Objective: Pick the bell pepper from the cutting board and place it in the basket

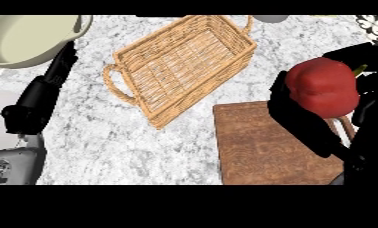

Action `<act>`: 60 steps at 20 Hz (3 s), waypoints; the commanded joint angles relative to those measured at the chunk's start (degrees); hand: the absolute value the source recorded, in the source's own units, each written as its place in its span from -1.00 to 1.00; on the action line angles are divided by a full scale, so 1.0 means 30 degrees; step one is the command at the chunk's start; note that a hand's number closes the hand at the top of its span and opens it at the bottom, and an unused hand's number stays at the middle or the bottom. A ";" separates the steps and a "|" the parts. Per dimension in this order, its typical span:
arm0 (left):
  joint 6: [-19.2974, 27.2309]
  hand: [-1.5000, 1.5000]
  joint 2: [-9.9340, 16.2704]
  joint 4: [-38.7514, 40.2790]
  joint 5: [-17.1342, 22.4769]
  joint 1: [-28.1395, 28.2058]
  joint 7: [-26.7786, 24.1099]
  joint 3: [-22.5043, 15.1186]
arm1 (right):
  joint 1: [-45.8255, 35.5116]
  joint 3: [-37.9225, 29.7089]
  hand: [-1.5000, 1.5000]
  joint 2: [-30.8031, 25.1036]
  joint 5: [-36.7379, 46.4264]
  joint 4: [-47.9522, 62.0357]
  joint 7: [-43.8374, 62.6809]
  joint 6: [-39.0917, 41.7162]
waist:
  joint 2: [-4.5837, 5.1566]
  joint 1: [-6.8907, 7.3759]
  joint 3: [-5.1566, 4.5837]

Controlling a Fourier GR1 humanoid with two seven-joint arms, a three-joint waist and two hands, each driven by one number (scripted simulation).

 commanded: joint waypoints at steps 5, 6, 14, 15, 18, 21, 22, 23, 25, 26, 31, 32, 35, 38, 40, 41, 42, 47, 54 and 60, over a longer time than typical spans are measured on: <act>-0.0285 0.00 0.0140 0.0118 -0.0105 -0.0855 0.0053 -0.0149 | -0.9123 -0.1617 1.00 0.0048 -0.3500 0.5775 0.4799 0.1681 | 0.0164 0.0731 0.0003; 0.0270 0.00 -0.0732 0.0435 -0.0635 -0.1097 0.0373 -0.0931 | -0.9582 -0.1585 1.00 0.0047 -0.3810 0.6354 0.5477 0.1338 | 0.0180 0.0617 0.0006; -0.0537 0.00 0.0064 0.0988 0.0161 -0.1392 -0.0036 0.0020 | -1.4602 -0.4077 1.00 0.0046 -0.5885 1.3339 0.5763 -0.0224 | 0.0231 0.0874 0.0005; -0.0162 0.00 -0.0368 0.0333 -0.0369 -0.1176 0.0144 -0.0624 | -1.5290 -0.4643 1.00 0.0045 -0.6030 1.4471 0.5574 -0.0812 | 0.0241 0.1067 0.0010; 0.0380 0.00 -0.0844 0.0490 -0.0635 -0.1300 -0.0196 -0.0738 | -1.5484 -0.5326 1.00 0.0045 -0.7025 1.7040 0.4787 -0.1391 | 0.0324 0.0920 0.0016; -0.0349 0.00 -0.0532 0.0364 -0.0357 -0.1079 0.0100 -0.0835 | -1.6471 -0.5065 1.00 0.0045 -0.8157 1.8856 0.5585 -0.1513 | 0.0248 0.1000 0.0017; -0.0450 0.00 0.0029 0.1161 -0.0118 -0.1196 -0.0884 -0.0012 | -1.6433 -0.4725 1.00 0.0045 -0.8299 1.9334 0.5845 -0.2402 | 0.0303 0.1004 0.0001; 0.0303 0.00 -0.0787 0.0574 -0.0887 -0.1496 0.0443 -0.0929 | -1.6895 -0.5877 1.00 0.0045 -0.8799 1.9574 0.5715 -0.1852 | 0.0237 0.0811 0.0031; -0.0429 0.00 -0.0212 0.0576 0.0089 -0.1591 0.0442 -0.0121 | -1.7429 -0.5667 1.00 0.0044 -0.8923 2.1014 0.6483 -0.2426 | 0.0243 0.1076 0.0010; -0.0030 0.00 -0.0193 0.0955 -0.0427 -0.1295 -0.0548 -0.0109 | -1.7432 -0.6061 1.00 0.0044 -0.8727 2.1655 0.5962 -0.1615 | 0.0259 0.0757 0.0008; -0.0137 0.00 -0.0179 0.1026 -0.0296 -0.0871 -0.0904 0.0025 | -1.7687 -0.4927 1.00 0.0044 -0.7994 2.4565 0.6204 0.0117 | 0.0189 0.0643 -0.0008; -0.0091 0.00 -0.0037 0.0709 -0.0468 -0.1070 -0.0160 -0.0014 | -1.7900 -0.5125 1.00 0.0044 -0.7981 2.4665 0.6088 0.0683 | 0.0108 0.0440 0.0022; 0.0319 0.00 -0.0562 0.1546 -0.0701 -0.0679 -0.1380 -0.0124 | -1.8682 -0.4689 1.00 0.0044 -0.8347 2.5778 0.6051 0.1317 | 0.0135 0.0381 0.0010; 0.0389 0.00 -0.0583 0.1271 -0.0795 -0.1473 -0.0108 -0.0223 | -1.8241 -0.4896 -1.00 0.0043 -1.0006 2.6023 0.5526 0.0885 | 0.0114 0.0274 0.0044; 0.0279 0.00 -0.0750 0.0305 -0.0944 -0.0041 -0.0708 -0.0628 | -1.8587 -0.4804 -1.00 0.0043 -1.0887 2.5770 0.6302 0.0687 | 0.0020 0.0484 0.0044; 0.0140 0.00 -0.0849 0.1013 -0.0502 -0.1173 -0.0205 -0.0384 | -1.8939 -0.5060 -1.00 0.0043 -1.1600 2.6237 0.6164 0.0252 | 0.0105 0.0452 0.0039; -0.0452 0.00 -0.0159 0.0963 -0.0234 -0.0675 -0.0849 0.0025 | -1.9224 -0.4840 -1.00 0.0042 -1.1861 2.6970 0.5909 -0.0624 | 0.0164 0.0692 0.0029; -0.0033 0.00 -0.0564 0.1418 -0.0527 -0.1036 -0.0805 -0.0078 | -1.9221 -0.4087 -1.00 0.0041 -1.1588 2.6756 0.5297 -0.3692 | 0.0180 0.0427 0.0035; 0.0163 0.00 -0.0543 0.1490 -0.0487 -0.0757 -0.0700 0.0238 | -1.8963 -0.6761 -1.00 -0.0953 -0.8689 2.4349 0.4249 -0.8712 | 0.0130 -0.0083 0.0052; 0.0267 0.00 -0.0332 0.0934 -0.0457 0.0046 -0.0919 0.0584 | -1.7549 -0.7985 -1.00 -0.1657 -0.5698 2.1648 0.5241 -1.0907 | -0.0158 -0.0514 0.0075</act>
